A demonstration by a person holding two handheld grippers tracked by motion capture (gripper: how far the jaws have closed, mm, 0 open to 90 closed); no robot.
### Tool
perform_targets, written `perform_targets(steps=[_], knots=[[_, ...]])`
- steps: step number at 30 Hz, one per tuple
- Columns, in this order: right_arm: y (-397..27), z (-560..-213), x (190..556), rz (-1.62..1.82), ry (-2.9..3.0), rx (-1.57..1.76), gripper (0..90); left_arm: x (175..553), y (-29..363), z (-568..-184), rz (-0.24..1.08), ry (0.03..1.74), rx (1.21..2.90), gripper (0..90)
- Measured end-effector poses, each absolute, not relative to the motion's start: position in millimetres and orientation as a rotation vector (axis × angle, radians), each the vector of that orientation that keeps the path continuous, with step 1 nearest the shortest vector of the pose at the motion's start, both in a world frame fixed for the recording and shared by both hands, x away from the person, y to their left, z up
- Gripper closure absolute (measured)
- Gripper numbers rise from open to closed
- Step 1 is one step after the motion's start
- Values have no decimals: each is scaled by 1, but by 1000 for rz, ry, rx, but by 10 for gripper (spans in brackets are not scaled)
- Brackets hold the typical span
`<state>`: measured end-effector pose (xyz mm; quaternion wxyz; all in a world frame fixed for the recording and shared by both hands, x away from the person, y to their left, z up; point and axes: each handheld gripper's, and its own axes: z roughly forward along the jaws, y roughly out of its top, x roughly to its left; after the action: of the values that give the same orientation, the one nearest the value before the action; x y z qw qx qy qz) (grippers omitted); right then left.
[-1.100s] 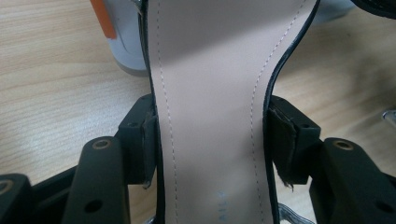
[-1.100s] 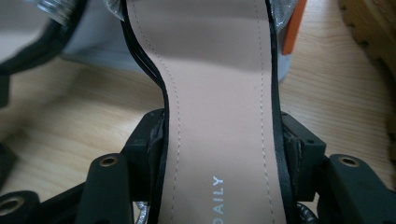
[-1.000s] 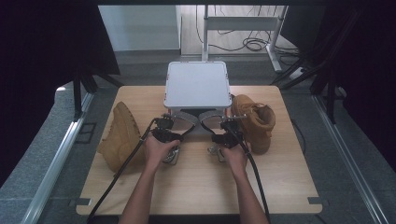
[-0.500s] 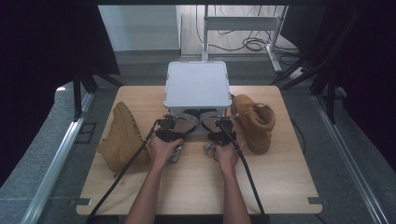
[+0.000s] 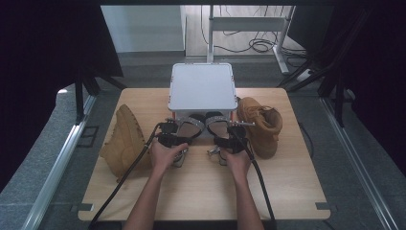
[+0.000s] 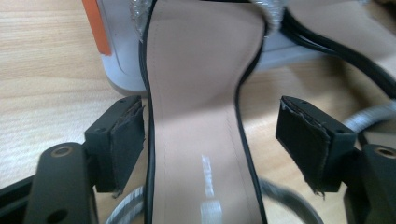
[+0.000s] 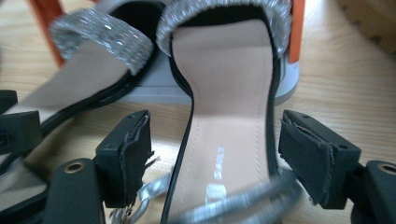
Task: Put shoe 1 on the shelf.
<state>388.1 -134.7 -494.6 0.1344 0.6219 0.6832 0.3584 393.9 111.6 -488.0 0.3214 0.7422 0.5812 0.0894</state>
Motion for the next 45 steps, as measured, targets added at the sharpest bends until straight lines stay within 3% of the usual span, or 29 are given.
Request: perform_targets(steps=[9, 23, 35, 43, 45], knots=[[-157, -476, 347, 1240, 2041, 1525, 252, 350, 140, -479, 270, 1404, 1936, 241], [-177, -500, 316, 1257, 2142, 1332, 221, 297, 151, -487, 310, 1274, 2063, 250], [-180, -513, 313, 1220, 2153, 1316, 208, 283, 147, -505, 361, 1288, 2164, 248], [-182, -514, 313, 1213, 2146, 1323, 214, 289, 145, -515, 364, 1313, 2100, 249], [-182, -515, 315, 1208, 2143, 1322, 219, 292, 142, -515, 370, 1315, 2070, 305]])
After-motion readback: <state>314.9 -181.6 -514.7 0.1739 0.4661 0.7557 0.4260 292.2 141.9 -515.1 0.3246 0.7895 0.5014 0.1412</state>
